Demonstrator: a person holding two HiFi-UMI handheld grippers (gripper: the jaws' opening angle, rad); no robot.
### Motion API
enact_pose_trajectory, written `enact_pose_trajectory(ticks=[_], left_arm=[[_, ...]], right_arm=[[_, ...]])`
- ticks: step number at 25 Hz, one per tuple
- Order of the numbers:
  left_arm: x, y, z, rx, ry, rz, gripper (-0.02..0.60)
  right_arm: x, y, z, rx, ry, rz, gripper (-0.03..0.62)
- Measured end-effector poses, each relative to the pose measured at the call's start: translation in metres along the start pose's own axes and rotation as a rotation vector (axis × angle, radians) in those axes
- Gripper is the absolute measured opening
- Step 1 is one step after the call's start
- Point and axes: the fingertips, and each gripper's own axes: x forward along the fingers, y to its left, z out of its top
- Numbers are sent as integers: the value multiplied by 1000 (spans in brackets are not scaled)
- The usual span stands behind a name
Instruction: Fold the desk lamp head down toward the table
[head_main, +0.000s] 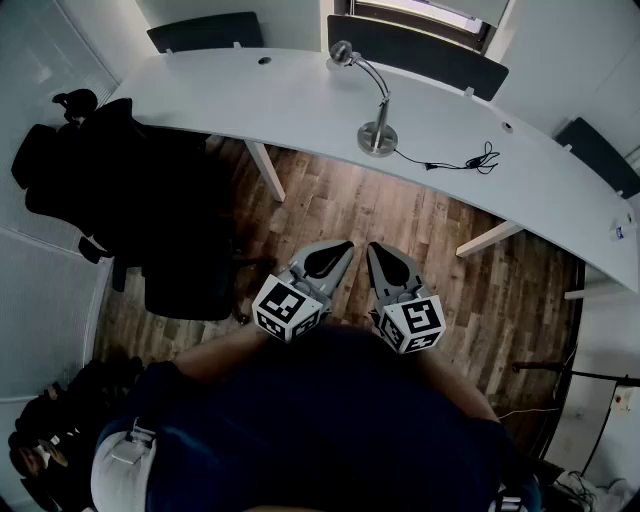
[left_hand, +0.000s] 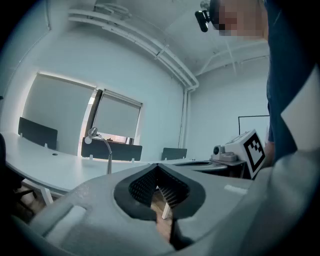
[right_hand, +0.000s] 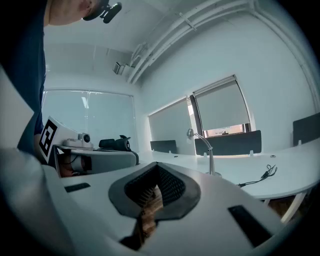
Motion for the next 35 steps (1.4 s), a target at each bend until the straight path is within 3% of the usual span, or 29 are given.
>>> enact_pose_trajectory(ticks=[15,21,28,35], left_arm=[[-3,8,4,12,-22,3,-2],[-15,27,8,27,-37,8,-2],[-30,58,15,35,-61,-23,-2],[-19,95,21,27,-67,-13,-2]], right_arm=[[10,6,1,-19,-21,11,8],[24,19,-1,-15,-7,-2,9],[45,30,1,-20,-15,-80,9],[67,13,-3,-4,-12,-108,9]])
